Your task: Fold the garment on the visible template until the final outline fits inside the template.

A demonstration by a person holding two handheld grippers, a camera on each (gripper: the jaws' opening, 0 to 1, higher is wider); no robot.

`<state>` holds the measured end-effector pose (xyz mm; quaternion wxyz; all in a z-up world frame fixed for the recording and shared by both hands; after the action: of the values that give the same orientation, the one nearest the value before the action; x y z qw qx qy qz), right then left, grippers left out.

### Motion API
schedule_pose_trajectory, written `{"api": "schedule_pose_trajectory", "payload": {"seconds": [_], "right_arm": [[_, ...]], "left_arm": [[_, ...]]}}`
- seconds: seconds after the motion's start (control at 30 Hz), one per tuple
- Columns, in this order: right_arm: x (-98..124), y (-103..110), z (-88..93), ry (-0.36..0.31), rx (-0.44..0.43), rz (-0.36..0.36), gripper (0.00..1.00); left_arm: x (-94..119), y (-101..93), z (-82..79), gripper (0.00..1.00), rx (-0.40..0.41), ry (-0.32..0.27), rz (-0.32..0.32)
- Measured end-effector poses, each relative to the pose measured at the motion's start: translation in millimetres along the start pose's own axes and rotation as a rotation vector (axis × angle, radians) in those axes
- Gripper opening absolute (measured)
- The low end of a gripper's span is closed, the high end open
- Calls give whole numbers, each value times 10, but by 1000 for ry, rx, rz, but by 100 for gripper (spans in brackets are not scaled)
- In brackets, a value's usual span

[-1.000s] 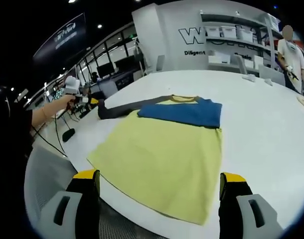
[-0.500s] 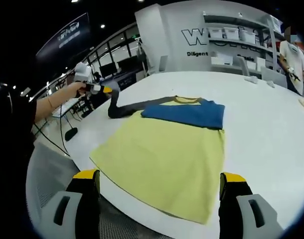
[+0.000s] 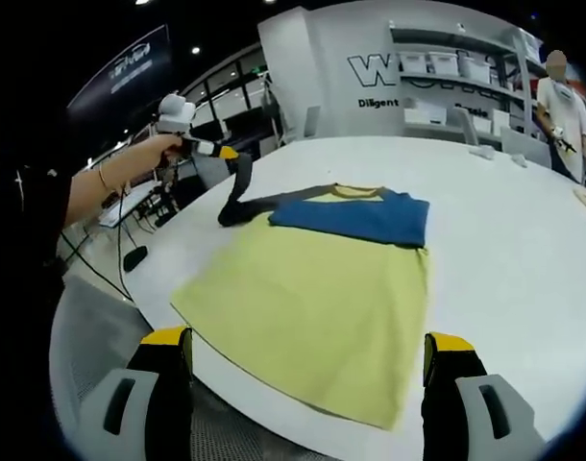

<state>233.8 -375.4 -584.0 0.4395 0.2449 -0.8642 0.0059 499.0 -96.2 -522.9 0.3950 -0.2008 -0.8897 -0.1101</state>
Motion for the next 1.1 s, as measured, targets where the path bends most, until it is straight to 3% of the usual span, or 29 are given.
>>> {"api": "schedule_pose_trajectory", "payload": {"seconds": [0.13, 0.27, 0.33, 0.53, 1.1], "right_arm": [[2, -30, 4, 3, -6, 7, 99], [19, -62, 10, -1, -12, 15, 99], [24, -74, 24, 2, -15, 15, 99], [30, -124, 68, 14, -20, 25, 99], [13, -177, 165, 39, -29, 28, 99]], "left_arm": [[-76, -256, -124, 0, -38, -12, 30], [-147, -593, -269, 0, -65, -39, 151], [-180, -642, -360, 0, -79, -47, 131], [-186, -967, -595, 0, -120, -86, 175], [-408, -1695, -717, 0, -216, -74, 226]]}}
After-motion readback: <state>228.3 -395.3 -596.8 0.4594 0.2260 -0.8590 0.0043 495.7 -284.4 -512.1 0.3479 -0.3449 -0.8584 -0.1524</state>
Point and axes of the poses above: the point that each gripper's makers call its tool centre point, and the gripper's own axes: x roughly backward along the fingers, y roughly to its left, z roughly out of its underside, the point moved 1 cm from there along x, roughly backward along the fingers, and after that the axes turned 13 degrees about y, right-handed, at the moved point
